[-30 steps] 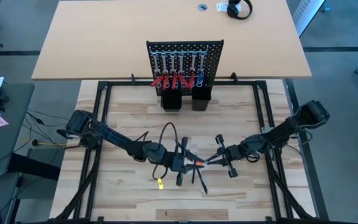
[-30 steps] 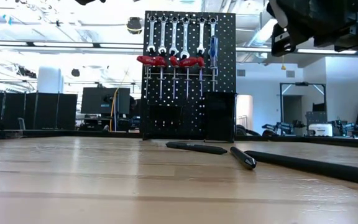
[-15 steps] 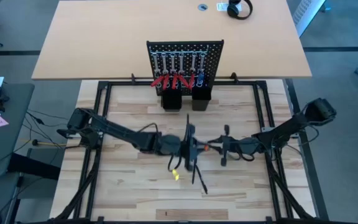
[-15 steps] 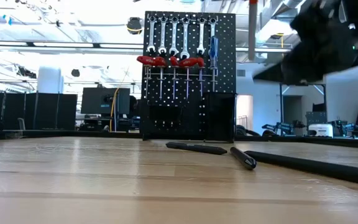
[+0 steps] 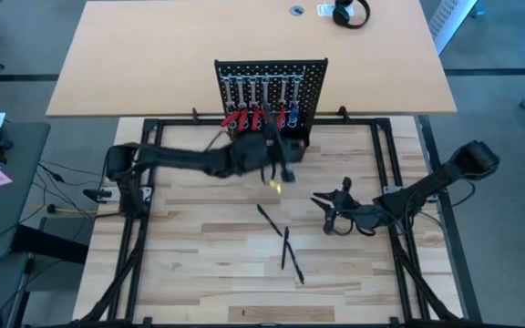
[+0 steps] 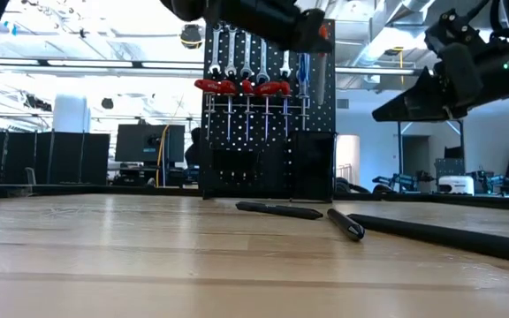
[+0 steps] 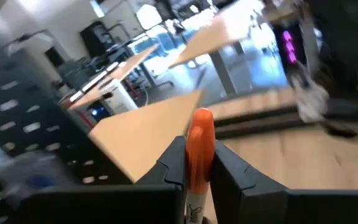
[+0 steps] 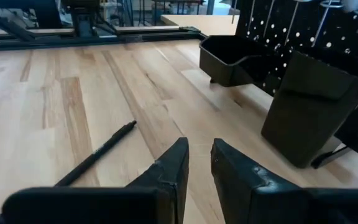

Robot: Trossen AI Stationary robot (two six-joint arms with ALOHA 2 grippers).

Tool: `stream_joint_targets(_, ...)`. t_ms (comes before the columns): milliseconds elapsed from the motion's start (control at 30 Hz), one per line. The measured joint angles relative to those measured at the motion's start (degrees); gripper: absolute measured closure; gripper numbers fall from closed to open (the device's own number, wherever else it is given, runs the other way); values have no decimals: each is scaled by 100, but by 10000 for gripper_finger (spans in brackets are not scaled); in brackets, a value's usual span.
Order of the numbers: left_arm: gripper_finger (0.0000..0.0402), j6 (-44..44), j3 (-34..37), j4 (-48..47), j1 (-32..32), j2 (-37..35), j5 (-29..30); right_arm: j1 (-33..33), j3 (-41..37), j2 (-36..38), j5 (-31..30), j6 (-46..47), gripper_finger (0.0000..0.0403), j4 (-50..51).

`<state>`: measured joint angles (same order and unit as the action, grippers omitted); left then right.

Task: Hang tools onto peg board
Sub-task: Put the orange marker into the black bin on the peg board

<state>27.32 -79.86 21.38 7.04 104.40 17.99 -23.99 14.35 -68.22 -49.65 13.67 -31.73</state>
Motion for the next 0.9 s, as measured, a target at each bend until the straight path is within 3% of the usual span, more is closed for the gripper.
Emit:
stream_joint_targets(300, 351, -1376, 9, -87, 942, 73, -804, 0, 0, -49, -4, -2, 321, -42)
stream_joint_targets(733, 235, -1449, 9, -588, 956, 68, -874, 0, 0, -49, -4, -13, 321, -52)
stream_joint_targets(900, 216, -1292, 9, -744, 866, 19, -847, 0, 0, -49, -6, -13, 321, -50)
